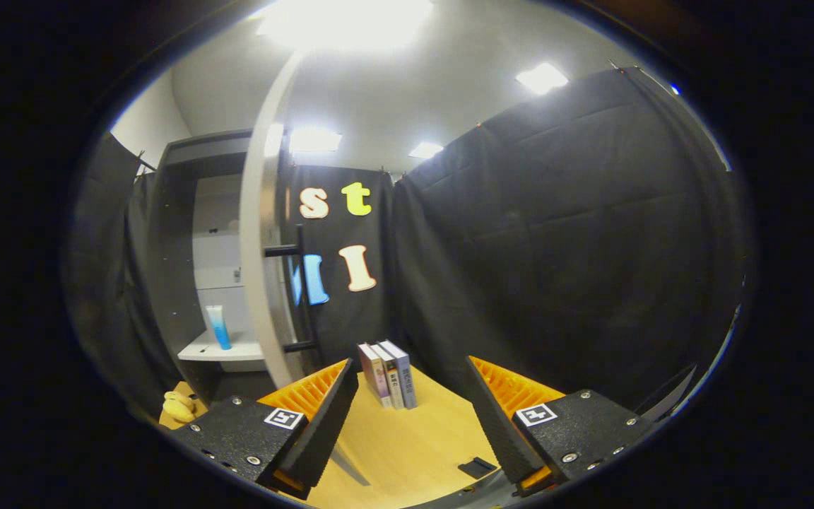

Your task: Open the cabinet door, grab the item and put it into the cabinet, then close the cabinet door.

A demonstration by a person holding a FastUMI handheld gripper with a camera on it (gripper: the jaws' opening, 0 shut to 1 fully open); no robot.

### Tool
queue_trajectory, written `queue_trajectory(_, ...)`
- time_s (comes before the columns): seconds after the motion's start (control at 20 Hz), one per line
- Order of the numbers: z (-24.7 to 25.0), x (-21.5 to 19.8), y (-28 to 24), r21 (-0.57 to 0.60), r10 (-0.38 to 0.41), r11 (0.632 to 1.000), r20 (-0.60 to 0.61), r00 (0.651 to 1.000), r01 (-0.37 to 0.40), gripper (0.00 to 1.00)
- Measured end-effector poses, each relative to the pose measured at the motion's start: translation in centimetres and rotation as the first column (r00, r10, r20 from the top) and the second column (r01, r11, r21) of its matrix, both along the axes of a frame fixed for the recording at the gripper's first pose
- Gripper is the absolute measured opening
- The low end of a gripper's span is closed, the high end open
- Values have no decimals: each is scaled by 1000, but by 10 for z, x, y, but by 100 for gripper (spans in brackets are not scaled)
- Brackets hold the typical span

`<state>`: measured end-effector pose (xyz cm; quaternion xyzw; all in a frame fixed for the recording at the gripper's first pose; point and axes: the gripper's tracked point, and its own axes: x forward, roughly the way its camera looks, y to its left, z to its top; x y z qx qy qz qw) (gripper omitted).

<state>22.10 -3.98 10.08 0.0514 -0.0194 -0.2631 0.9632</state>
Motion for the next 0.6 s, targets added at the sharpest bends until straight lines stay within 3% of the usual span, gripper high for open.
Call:
queue_trajectory(0.3,16,40,-41,-33,-103,994,-11,995,103,93)
queue_trajectory(0.6,18,82,-32,-59,-100,994,-52,994,97,94)
